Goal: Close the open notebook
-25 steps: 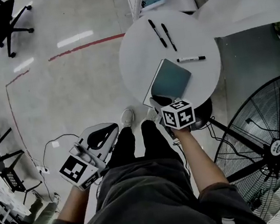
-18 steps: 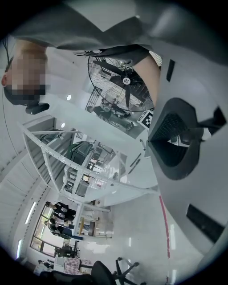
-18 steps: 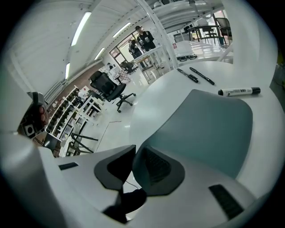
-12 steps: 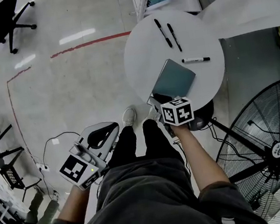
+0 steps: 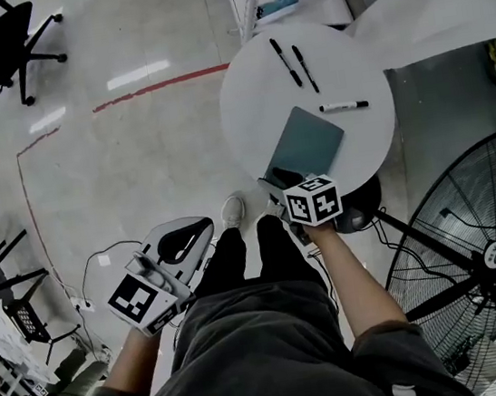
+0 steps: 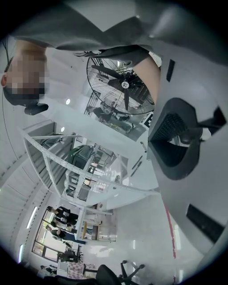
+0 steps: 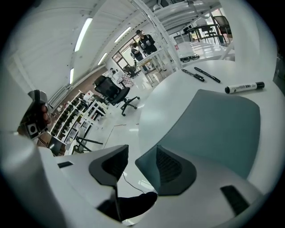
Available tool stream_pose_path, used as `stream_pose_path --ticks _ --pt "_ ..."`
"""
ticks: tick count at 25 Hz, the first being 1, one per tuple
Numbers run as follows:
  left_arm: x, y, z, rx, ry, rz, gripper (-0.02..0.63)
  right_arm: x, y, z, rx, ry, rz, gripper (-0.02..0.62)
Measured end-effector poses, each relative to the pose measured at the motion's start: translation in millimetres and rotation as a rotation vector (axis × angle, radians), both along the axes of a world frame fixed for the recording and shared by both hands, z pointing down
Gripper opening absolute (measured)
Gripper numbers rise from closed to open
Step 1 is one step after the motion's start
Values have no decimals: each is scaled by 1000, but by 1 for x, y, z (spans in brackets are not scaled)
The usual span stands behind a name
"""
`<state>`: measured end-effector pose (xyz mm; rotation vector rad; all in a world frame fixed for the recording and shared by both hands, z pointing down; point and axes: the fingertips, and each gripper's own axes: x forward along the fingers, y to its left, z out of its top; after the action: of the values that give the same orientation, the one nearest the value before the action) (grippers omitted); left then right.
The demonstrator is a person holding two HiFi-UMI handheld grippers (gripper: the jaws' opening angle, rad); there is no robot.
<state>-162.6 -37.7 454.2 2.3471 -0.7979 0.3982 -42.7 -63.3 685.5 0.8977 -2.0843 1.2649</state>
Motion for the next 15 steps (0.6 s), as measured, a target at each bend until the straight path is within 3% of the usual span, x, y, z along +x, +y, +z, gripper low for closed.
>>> stream_pose_path --ticks 6,15 --pt "5 3 -13 30 1 43 14 1 -5 -27 59 -38 55 192" --pt "22 2 -43 113 20 121 14 33 0 -86 158 -86 170 175"
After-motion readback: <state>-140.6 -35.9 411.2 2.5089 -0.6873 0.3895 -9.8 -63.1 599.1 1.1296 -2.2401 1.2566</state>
